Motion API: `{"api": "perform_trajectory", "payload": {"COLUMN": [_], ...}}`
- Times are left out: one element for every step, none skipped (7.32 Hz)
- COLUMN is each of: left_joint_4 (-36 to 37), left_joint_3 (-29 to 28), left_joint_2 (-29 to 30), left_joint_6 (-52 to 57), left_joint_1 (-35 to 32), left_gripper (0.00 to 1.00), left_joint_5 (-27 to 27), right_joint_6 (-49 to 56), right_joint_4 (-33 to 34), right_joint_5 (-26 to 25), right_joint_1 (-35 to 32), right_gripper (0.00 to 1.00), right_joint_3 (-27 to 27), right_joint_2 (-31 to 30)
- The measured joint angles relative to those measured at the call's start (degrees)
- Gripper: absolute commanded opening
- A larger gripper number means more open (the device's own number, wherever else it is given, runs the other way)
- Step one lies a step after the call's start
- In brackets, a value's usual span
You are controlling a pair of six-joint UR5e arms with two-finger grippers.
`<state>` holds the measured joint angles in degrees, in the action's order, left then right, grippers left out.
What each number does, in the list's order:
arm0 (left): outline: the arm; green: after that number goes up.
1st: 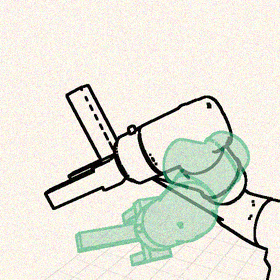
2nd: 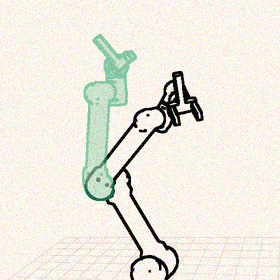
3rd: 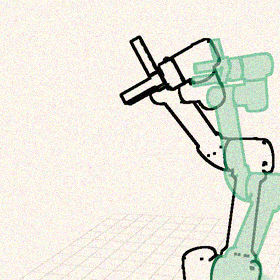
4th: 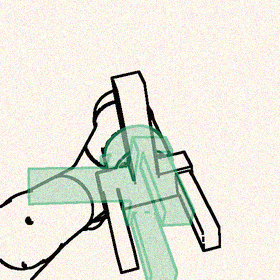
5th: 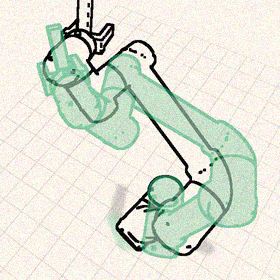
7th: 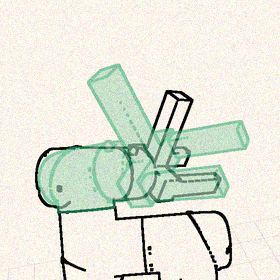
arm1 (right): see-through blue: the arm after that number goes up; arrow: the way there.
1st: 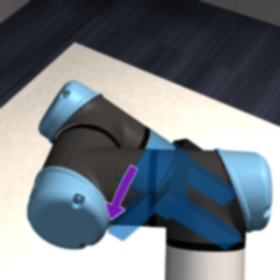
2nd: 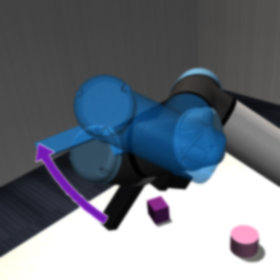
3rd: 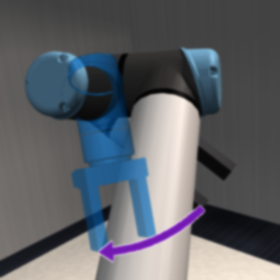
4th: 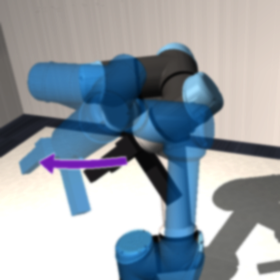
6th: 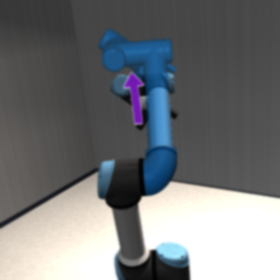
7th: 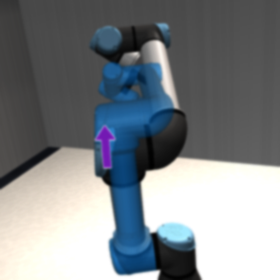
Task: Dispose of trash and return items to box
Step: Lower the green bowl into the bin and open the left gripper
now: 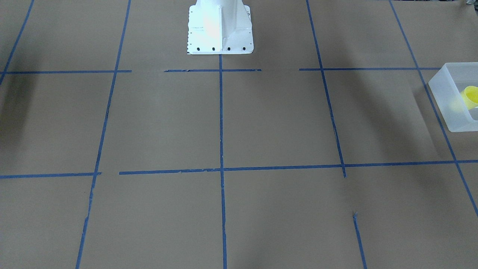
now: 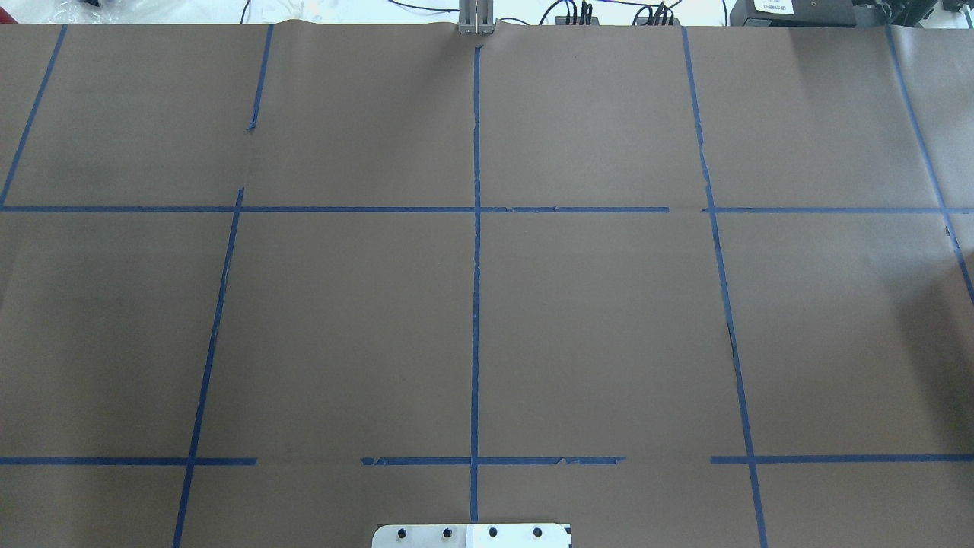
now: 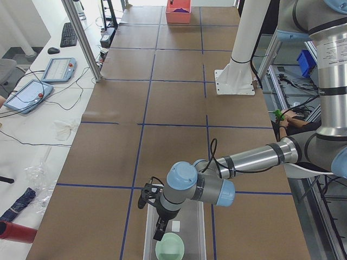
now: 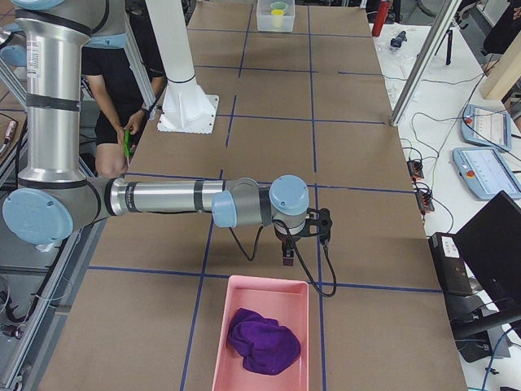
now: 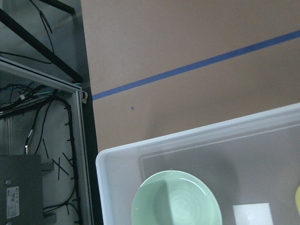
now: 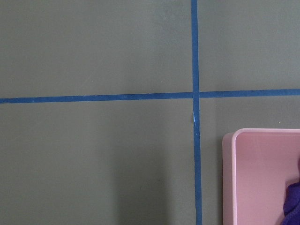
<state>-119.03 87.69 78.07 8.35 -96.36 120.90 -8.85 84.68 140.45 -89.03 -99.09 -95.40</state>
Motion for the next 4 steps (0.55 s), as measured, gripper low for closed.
{"api": "perform_trajectory", "payload": {"left_joint_4": [2.2,6.7,11.6,15.5], "left_joint_3": [3.0,6.5,9.0,10.3], "left_joint_2": [0.2,0.5,0.9,1.4], "left_joint_6": [-3.2,-6.4,-7.9,-8.6], "left_joint_1": [0.0,0.2,0.3,0.9], "left_gripper": [1.0,1.0,1.0,1.0], "left_joint_5": [0.9,2.4,5.3,8.2], "right_joint_6": [0.0,0.0,0.0,0.0], "right_joint_4": [0.0,0.0,0.0,0.0], "right_joint_5": [0.0,0.0,-0.1,-0.3], "right_joint_1": [0.0,0.0,0.0,0.0], "right_gripper": [1.0,1.0,1.0,1.0], "right_joint_3": [-0.2,-0.5,-0.9,-1.2], "right_joint_2": [0.0,0.0,0.0,-0.1]}}
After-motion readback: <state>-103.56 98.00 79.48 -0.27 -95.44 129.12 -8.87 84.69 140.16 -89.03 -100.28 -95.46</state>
